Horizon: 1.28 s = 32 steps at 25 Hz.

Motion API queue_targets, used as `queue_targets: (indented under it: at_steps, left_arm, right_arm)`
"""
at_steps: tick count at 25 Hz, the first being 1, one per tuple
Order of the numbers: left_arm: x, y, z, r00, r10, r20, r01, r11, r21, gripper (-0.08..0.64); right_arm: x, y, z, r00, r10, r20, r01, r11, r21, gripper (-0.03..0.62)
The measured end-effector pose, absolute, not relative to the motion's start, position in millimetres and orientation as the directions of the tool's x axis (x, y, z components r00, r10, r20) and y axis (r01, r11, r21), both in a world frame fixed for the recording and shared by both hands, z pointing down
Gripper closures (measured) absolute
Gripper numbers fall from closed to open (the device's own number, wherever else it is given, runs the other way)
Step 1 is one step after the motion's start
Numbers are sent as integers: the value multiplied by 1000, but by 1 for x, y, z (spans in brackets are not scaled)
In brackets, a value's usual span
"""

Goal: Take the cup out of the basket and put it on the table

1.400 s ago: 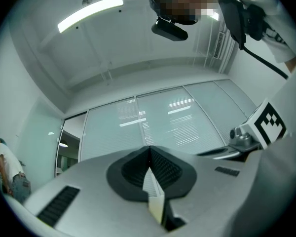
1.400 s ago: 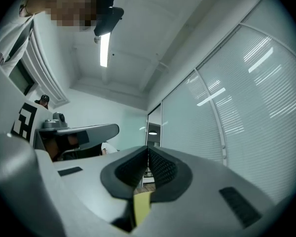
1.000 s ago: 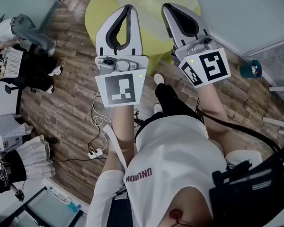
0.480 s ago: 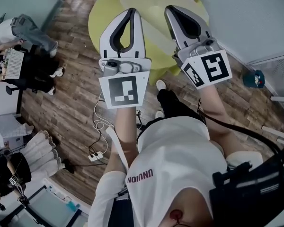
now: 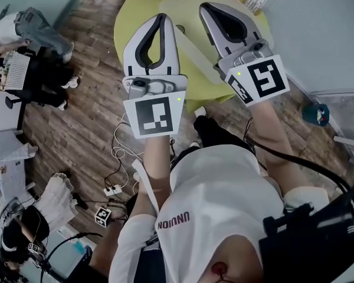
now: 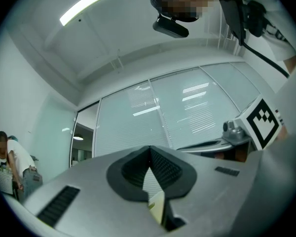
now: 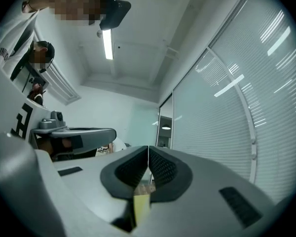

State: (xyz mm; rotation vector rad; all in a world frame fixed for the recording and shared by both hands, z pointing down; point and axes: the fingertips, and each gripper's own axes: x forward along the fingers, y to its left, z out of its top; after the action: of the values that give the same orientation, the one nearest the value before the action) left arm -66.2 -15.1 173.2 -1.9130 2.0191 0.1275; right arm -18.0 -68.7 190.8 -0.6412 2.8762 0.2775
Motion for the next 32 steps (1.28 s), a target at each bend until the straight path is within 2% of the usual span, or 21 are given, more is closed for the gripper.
queue_targets:
  at_steps: [18, 32]
  left_arm:
    - [-124, -71, 187, -211, -940, -267, -953, 259, -158, 548]
    - [-133, -114, 193, -185, -946, -266, -944, 246, -218, 548]
  right_arm:
    - [-82, -141, 218, -967, -229, -109, -245, 954, 171, 572]
    - [-96, -177, 261, -976, -210, -62, -218, 965, 146, 572]
